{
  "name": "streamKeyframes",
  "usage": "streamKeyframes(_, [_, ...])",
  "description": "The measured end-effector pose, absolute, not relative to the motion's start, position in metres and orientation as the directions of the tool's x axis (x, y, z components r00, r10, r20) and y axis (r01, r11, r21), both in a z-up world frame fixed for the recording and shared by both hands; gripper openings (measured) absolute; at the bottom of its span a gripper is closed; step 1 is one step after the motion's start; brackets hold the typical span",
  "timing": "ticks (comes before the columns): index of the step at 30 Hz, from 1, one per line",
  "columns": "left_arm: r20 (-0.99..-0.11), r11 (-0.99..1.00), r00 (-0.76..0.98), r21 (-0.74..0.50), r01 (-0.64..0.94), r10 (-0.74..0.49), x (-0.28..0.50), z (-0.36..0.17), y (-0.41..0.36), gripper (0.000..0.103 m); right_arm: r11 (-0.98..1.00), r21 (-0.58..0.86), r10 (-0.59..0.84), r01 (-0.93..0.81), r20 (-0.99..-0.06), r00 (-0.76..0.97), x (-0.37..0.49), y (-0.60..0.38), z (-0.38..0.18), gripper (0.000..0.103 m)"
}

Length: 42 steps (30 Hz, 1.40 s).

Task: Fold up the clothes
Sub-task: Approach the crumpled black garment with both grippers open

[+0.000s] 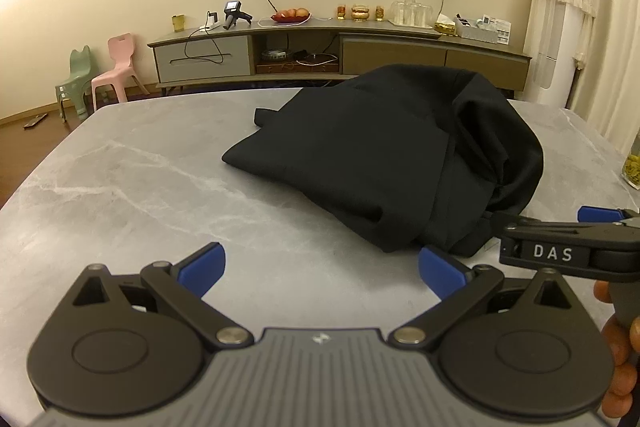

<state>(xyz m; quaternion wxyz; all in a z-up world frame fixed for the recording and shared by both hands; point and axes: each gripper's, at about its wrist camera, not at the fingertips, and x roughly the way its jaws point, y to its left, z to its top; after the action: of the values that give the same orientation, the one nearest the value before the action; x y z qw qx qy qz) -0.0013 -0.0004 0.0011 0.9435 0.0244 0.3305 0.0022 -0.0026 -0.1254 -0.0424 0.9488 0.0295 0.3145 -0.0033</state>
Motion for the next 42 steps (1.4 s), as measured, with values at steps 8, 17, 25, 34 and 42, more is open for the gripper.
streamKeyframes(8, [-0.633,0.999,0.774,0.036,0.017,0.01,-0.005,0.004,-0.002,0.103,0.998,0.053,0.018,0.018,-0.6,0.8,-0.003,-0.123,-0.041,0.102])
streamKeyframes(17, [-0.653,1.0,0.757,0.008,0.012,-0.004,-0.006,0.004,0.004,0.103,0.997,0.07,0.078,-0.044,-0.623,0.778,-0.003,-0.116,-0.045,0.102])
streamKeyframes(25, [-0.662,0.995,0.75,0.074,0.062,0.002,-0.01,0.001,0.0,0.103,0.993,0.084,0.114,-0.079,-0.636,0.763,-0.001,-0.111,-0.049,0.102])
streamKeyframes(34, [-0.663,0.995,0.748,0.044,0.089,-0.038,-0.01,0.001,0.004,0.023,0.984,0.109,0.176,-0.138,-0.613,0.77,-0.006,-0.107,-0.045,0.074])
streamKeyframes(42, [-0.647,0.993,0.761,0.046,0.106,-0.051,-0.011,-0.001,0.004,0.0,0.989,0.074,0.147,-0.129,-0.61,0.779,-0.007,-0.104,-0.046,0.004])
